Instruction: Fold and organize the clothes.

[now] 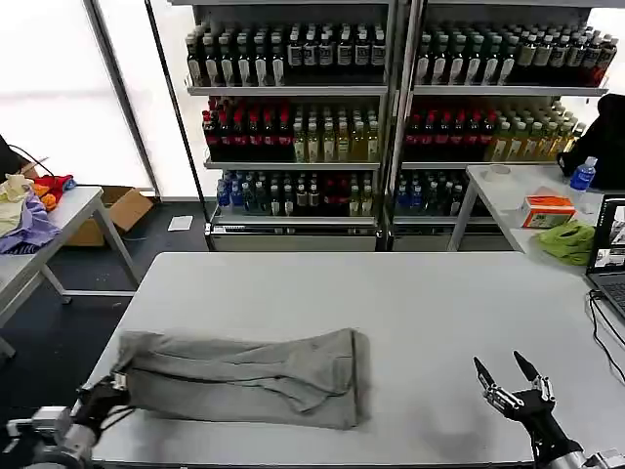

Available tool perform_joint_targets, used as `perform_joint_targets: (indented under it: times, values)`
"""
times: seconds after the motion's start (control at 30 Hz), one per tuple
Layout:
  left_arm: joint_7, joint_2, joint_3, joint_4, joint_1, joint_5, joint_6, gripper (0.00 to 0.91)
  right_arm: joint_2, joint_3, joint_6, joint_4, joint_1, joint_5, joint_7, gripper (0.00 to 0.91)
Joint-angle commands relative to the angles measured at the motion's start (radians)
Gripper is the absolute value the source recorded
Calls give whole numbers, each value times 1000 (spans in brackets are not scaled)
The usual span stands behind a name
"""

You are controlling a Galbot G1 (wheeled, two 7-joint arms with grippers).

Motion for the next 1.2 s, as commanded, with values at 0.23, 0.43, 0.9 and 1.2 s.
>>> perform_joint_targets:
  times: [0.23, 0.43, 0.9, 1.2]
  values:
    - [-2, 87, -18, -158, -64, -140, 76, 10, 21, -31, 5, 6, -6, -9, -7, 907]
    - [-64, 78, 253, -182, -129, -184, 108, 10, 15, -24, 5, 16, -22, -11, -7, 907]
    - [-195, -79, 497, -156, -265, -218, 151, 20, 53, -44, 11, 54, -40, -61, 16, 907]
    - [-198, -94, 549, -145, -235, -182, 151, 10, 64, -47, 12, 67, -56, -67, 16, 907]
